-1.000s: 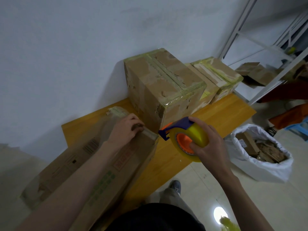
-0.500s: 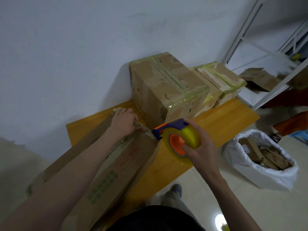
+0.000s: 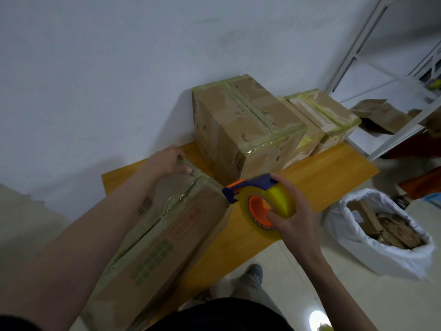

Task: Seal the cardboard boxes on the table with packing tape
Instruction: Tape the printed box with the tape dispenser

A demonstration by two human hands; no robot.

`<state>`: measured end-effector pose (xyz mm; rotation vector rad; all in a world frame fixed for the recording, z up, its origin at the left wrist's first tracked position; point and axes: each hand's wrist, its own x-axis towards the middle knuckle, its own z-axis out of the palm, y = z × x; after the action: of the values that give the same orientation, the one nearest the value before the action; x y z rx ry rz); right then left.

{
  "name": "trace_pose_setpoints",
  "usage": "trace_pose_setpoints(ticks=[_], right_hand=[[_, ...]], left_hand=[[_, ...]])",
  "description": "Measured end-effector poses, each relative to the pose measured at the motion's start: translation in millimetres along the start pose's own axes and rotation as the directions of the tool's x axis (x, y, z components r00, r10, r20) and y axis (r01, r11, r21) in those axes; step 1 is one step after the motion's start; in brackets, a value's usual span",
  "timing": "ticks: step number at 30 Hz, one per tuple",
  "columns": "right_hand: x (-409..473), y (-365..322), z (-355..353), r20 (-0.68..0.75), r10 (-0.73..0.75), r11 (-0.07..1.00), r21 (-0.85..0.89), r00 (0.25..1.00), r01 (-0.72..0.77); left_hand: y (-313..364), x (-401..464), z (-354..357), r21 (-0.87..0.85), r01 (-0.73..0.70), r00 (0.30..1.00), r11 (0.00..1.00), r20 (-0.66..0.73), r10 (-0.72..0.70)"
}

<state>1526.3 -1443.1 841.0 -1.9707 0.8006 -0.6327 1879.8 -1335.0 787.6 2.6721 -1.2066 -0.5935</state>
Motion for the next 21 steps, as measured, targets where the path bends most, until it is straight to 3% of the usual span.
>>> trace_pose_setpoints(ticks=[13, 21], right_hand=[[-11, 9, -6, -0.057, 0.040, 0.999, 0.011, 0.998, -0.039], [-8, 6, -5, -0.061, 0.059, 0.997, 0.049, 0.996, -0.056]], left_hand=[[-16, 3, 19, -0.418, 0.114, 0.992, 0.901, 0.004, -0.124], [-20, -3, 29, -0.362, 0.014, 0.993, 0.932, -0.105, -0.056]])
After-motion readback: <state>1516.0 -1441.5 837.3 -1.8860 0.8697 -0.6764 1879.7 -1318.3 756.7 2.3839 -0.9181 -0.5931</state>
